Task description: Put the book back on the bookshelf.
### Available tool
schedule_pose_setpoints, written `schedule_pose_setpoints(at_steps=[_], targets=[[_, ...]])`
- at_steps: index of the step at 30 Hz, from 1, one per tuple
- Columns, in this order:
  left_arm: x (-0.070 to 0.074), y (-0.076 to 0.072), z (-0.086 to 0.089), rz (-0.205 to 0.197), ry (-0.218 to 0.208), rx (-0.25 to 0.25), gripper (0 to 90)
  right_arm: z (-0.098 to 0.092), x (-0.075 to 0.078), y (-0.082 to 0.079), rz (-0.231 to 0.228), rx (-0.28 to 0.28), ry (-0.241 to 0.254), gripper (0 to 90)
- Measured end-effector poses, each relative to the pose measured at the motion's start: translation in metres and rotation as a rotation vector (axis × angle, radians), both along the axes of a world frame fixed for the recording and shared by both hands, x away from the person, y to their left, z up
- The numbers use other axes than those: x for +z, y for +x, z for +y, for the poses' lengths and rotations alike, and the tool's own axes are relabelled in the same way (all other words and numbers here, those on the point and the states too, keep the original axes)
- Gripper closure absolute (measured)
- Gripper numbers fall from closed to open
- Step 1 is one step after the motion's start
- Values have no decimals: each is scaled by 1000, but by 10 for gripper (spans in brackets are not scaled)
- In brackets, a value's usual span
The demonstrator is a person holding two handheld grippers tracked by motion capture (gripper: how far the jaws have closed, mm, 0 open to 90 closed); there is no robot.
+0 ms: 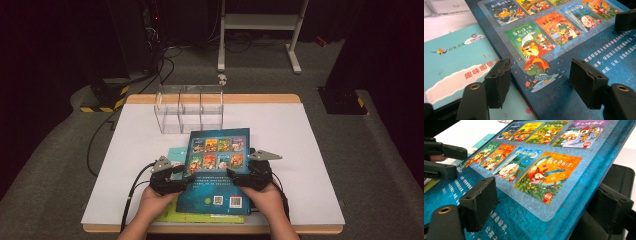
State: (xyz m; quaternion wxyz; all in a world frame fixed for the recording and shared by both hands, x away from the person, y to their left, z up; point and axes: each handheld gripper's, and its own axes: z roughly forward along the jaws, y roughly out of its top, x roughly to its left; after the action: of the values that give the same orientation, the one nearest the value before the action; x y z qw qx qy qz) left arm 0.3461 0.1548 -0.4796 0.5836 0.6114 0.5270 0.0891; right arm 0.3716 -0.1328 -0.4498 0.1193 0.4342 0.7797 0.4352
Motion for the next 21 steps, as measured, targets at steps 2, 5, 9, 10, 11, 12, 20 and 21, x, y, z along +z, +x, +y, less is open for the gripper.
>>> schedule_pose_setpoints(at_steps=[2, 5, 9, 10, 11, 12, 20, 21], targets=[[0, -1, 1, 2, -4, -1, 343, 0, -1, -1, 5, -5, 9, 144], [0, 1, 5, 1, 1, -4, 342, -2, -1, 0, 16, 0, 22, 163], [0, 3, 9, 18, 2, 10, 327, -5, 0, -1, 28, 1, 36, 217], [0, 3, 9, 20, -4, 16, 325, -6, 0, -1, 29, 0, 37, 229], [0, 2, 9, 18, 5, 13, 326, -7, 1, -1, 31, -1, 37, 243], [0, 0, 9, 6, 16, 5, 333, -8, 2, -2, 31, -3, 37, 256], [-1, -1, 7, -4, 18, 16, 355, -9, 5, -10, 15, -14, 21, 321], [-1, -2, 8, -4, 18, 17, 353, -10, 6, -11, 7, -21, 21, 331]])
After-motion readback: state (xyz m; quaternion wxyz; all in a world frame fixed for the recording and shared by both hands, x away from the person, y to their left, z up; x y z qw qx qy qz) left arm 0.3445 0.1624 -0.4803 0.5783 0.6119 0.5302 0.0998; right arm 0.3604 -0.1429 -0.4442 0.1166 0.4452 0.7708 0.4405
